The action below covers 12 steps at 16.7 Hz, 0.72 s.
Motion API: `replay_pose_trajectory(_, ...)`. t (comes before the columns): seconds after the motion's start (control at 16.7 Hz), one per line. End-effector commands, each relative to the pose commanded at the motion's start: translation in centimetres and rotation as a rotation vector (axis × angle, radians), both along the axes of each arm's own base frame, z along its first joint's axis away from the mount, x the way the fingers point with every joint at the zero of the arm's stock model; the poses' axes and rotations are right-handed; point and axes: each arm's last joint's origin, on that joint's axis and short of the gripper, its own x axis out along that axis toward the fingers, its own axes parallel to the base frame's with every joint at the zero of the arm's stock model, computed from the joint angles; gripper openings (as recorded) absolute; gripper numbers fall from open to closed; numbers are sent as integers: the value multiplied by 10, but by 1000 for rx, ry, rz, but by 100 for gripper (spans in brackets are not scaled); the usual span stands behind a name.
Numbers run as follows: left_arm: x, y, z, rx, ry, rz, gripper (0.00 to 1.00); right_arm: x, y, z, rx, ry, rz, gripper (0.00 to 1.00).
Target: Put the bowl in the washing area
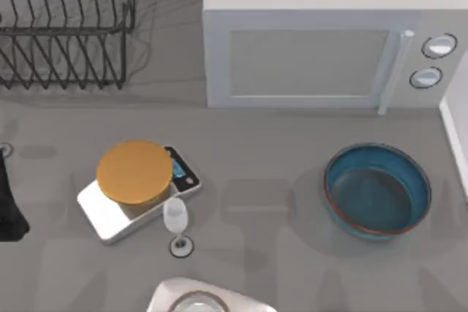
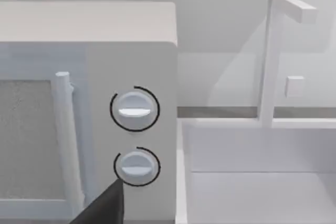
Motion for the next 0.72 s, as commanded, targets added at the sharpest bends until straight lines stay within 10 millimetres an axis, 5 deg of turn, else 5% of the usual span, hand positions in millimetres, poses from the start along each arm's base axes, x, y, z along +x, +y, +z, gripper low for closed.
replay_pose_trajectory(0.3, 0, 0, 0, 0, 0, 0, 100, 0, 2, 11, 14, 57, 16, 100)
replay_pose_trajectory(0.72, 0, 0, 0, 0, 0, 0, 100, 33, 14, 75, 74, 504, 67, 100)
